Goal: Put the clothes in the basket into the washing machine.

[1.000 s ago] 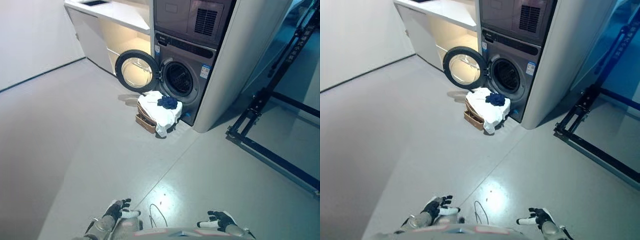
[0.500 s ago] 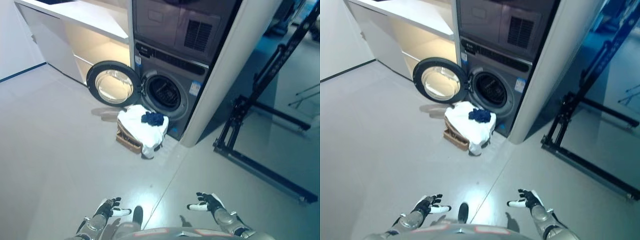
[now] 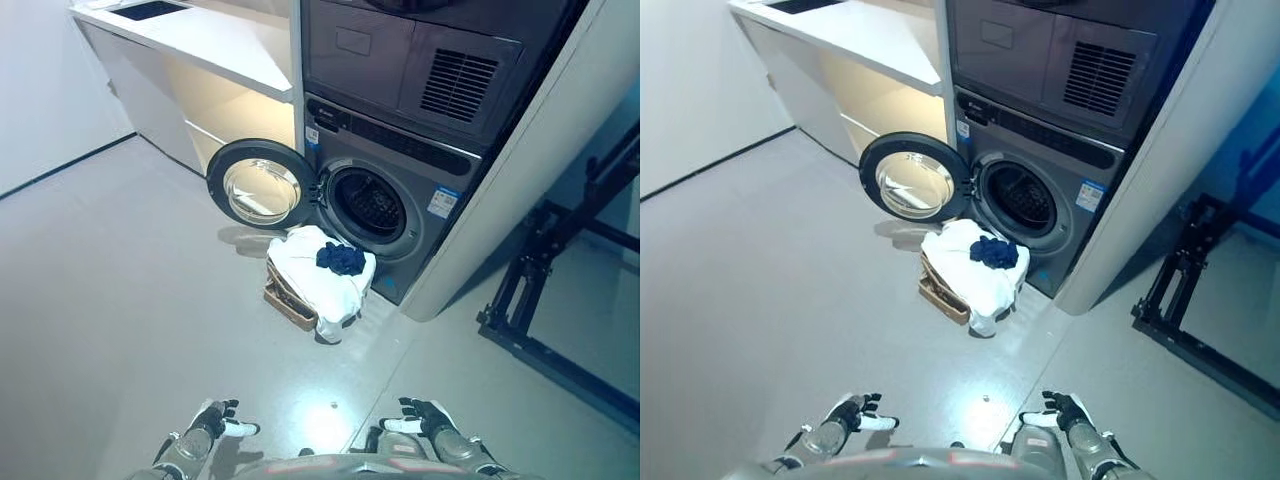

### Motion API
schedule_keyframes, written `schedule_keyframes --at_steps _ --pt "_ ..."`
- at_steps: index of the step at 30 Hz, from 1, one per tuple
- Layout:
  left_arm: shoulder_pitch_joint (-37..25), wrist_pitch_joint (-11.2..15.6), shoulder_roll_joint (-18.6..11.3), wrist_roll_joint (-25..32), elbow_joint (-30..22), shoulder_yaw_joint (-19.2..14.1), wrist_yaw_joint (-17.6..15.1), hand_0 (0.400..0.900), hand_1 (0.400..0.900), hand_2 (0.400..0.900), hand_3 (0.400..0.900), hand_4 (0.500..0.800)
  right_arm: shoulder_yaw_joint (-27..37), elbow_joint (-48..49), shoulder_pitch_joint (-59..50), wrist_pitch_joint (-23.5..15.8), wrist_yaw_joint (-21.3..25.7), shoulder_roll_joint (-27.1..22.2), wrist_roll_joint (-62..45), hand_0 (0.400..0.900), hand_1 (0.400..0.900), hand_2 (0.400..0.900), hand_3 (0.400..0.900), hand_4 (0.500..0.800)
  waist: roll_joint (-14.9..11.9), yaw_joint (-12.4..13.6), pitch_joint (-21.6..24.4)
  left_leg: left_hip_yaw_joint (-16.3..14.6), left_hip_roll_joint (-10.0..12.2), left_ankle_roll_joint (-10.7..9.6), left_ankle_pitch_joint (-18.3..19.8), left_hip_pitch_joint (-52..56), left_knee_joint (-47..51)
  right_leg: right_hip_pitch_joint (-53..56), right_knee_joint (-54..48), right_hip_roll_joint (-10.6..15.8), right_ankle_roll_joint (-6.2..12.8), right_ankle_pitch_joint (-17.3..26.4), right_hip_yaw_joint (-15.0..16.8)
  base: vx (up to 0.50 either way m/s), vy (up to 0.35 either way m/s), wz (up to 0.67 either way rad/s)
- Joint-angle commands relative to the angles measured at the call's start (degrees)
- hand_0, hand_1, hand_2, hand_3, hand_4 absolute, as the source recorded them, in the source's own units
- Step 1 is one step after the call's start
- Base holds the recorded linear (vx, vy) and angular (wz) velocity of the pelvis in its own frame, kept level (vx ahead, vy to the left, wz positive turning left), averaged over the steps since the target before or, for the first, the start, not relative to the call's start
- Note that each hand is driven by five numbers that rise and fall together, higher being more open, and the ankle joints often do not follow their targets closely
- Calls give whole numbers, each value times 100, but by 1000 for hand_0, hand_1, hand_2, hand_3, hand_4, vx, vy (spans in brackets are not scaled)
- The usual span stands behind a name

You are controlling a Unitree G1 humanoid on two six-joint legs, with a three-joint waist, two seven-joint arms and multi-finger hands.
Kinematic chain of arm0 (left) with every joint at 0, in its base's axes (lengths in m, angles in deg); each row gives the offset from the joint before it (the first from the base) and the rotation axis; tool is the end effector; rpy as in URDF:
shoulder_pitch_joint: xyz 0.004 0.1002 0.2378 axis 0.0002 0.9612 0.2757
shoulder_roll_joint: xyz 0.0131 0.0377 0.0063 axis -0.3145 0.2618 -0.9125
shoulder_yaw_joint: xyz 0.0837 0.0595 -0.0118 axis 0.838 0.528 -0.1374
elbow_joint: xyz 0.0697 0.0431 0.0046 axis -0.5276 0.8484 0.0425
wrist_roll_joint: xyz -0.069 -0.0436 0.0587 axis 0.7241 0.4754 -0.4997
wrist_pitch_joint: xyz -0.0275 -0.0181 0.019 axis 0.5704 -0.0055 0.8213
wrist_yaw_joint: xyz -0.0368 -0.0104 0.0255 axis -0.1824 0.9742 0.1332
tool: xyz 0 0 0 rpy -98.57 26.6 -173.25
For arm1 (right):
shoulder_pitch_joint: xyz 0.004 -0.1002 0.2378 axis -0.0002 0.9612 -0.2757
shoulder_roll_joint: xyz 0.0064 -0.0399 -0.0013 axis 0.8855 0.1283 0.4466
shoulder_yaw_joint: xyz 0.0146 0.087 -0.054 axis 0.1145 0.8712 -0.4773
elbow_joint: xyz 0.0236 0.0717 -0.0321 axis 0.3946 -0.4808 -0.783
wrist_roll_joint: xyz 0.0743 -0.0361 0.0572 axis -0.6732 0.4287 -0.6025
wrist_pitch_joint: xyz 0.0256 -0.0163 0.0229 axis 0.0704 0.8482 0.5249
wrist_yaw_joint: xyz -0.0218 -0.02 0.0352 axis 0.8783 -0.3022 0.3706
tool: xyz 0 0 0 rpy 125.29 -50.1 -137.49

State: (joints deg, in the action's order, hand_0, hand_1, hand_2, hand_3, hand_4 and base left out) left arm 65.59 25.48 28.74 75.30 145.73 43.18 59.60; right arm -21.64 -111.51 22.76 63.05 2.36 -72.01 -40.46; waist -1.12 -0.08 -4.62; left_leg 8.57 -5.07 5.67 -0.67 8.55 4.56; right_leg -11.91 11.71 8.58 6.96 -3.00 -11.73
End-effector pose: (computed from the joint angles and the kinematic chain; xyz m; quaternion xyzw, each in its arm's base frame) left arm 0.0930 0.2224 -0.1116 0.2292 0.5165 -0.0751 0.8217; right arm 0.0910 -0.2069 -0.1154 -0.1771 0.5253 0.0410 0.8312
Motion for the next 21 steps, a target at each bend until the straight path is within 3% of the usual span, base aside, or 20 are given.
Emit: schedule_keyframes --at_steps 1,2,6,8,9,11,12,14,15,16,19,21 --pt "-87 215 196 -25 -26 -111 40 900 900 900 900 800 -172 -193 -264 54 54 -432 130 900 900 900 900 800 -67 10 258 70 55 -565 498 82 -151 -24 -693 -242 24 1240 -38 349 -196 72" --pt "-77 237 168 35 3 -177 34 900 900 900 900 800 -290 262 -130 -46 19 -424 140 900 900 900 900 800 -118 -31 321 93 61 -555 575 87 -220 57 -714 -352 -25 1201 245 314 -223 34" --pt "-60 247 52 100 25 -406 -46 900 900 900 900 800 -738 697 -220 -155 -104 -372 337 900 900 900 900 800 -259 95 381 95 204 -739 738 50 -1021 332 -493 -552 -244 824 202 307 -259 12" --pt "-65 238 24 151 0 -447 -57 900 900 900 900 800 -956 758 -380 -165 -151 -349 386 900 900 900 900 800 -338 253 289 10 245 -973 216 -520 -2400 590 -405 -583 -368 643 173 203 -243 25" --pt "-105 232 -5 177 -47 -429 -60 900 900 900 900 800 -1018 768 -455 -157 -144 -342 353 900 900 900 900 800 -430 343 194 0 156 -1027 -23 -963 -3113 658 -399 -517 -410 589 180 121 -259 25" --pt "-161 221 -55 212 -103 -457 -74 900 900 900 900 800 -1180 904 -636 -155 -201 -340 302 900 900 900 900 800 -570 661 -26 -198 -1 -1061 -183 -1649 -4207 960 -500 -478 -487 533 153 166 -283 27" --pt "-177 218 -81 212 -98 -464 -67 900 900 900 900 800 -1246 902 -732 -150 -197 -327 292 900 900 900 900 800 -657 737 -32 -402 106 -999 -240 -1983 -4233 1087 -612 -441 -504 498 69 230 -263 36" --pt "-178 199 -112 159 -75 -428 -63 900 900 900 900 800 -1311 809 -820 -138 -125 -292 252 900 900 900 900 800 -693 877 -66 -651 296 -932 -220 -2425 -3910 1300 -761 -488 -537 388 -36 253 -178 34" --pt "-180 218 -146 134 -40 -400 -76 900 900 900 900 800 -1393 840 -951 -175 -78 -272 237 900 900 900 900 800 -661 943 -65 -846 447 -912 -256 -2570 -3143 1433 -844 -597 -516 289 -68 286 -106 15" --pt "-156 211 -178 119 -54 -399 -74 900 900 900 900 800 -1436 839 -978 -190 -60 -265 238 900 900 900 900 800 -652 982 -70 -852 500 -906 -256 -2548 -2847 1508 -877 -643 -496 253 -62 358 -62 16" --pt "-95 212 -211 89 -33 -392 -115 900 900 900 900 800 -1666 830 -1152 -224 124 -256 475 900 900 900 900 800 -462 1085 -27 -1052 851 -1018 -772 -2566 -681 1800 -999 -886 -410 -16 -31 374 22 -2" --pt "-72 202 -221 22 35 -383 -121 900 900 900 900 800 -1788 851 -1270 -209 142 -272 634 900 900 900 900 800 -409 1121 4 -1313 953 -1059 -890 -2677 -58 2000 -998 -925 -365 -170 46 414 57 -25"
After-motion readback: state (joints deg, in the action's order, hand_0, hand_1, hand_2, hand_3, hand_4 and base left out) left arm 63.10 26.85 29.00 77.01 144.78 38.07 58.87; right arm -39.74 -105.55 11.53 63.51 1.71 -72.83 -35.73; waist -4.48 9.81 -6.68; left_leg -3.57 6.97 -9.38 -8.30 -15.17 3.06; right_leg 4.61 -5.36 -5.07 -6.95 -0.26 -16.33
